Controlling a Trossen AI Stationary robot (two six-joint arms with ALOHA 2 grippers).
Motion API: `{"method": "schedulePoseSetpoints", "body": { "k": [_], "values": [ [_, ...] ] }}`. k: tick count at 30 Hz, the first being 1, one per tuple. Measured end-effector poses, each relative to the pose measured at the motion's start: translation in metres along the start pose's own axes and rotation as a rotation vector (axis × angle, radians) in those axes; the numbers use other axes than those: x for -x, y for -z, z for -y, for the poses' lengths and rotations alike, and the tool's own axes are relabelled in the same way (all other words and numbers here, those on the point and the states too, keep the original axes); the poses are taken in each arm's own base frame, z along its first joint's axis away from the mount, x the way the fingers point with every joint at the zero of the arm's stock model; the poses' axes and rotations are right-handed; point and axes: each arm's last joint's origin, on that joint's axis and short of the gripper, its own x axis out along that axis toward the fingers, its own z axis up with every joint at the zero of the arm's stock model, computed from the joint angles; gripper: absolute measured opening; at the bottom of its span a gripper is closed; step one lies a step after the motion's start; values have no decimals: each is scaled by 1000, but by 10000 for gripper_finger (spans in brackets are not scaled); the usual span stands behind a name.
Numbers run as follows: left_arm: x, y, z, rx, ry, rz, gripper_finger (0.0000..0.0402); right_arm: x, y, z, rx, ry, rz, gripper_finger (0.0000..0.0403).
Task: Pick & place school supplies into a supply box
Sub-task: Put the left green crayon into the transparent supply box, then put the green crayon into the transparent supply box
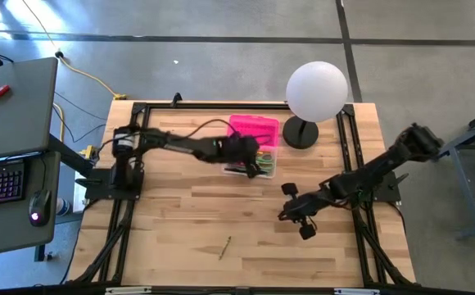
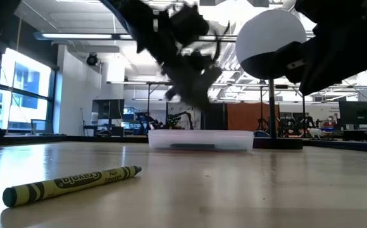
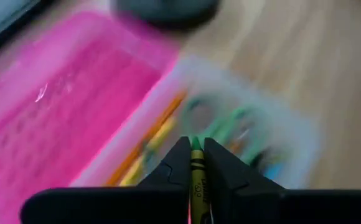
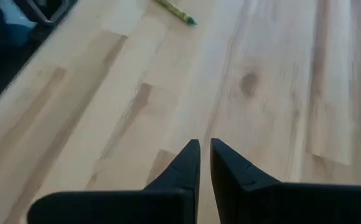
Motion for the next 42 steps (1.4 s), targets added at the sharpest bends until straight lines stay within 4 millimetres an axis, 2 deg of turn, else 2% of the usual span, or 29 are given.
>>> {"method": "schedulePoseSetpoints", "body": {
  "k": [2,4,8,14,18,22,25,32,37,42],
  "values": [
    [-12,8,-16,13,-1,-70,70,0,0,-3,12,-14,6,16],
    [-24,12,-22,21,6,-93,80,-1,0,-4,17,-20,5,16],
    [-37,23,-20,5,67,-140,92,-1,0,-6,22,-23,3,16],
    [-36,21,-13,-21,86,-111,103,-1,0,-5,-8,-22,9,16],
    [-24,4,-11,-24,133,-82,99,-1,-1,-6,-14,-22,15,16],
    [-2,-22,-8,-53,189,-52,91,0,-8,-6,45,-17,92,16],
    [23,-46,-7,-83,215,-30,84,0,-19,-6,99,20,207,16],
    [98,-92,6,-150,349,-41,74,-12,-25,-8,186,28,295,17],
    [159,-100,26,-218,351,-51,74,-28,-26,-11,375,-12,353,17],
    [210,-88,49,-264,291,-34,74,-43,-33,-9,395,-31,512,17]
  ]
}}
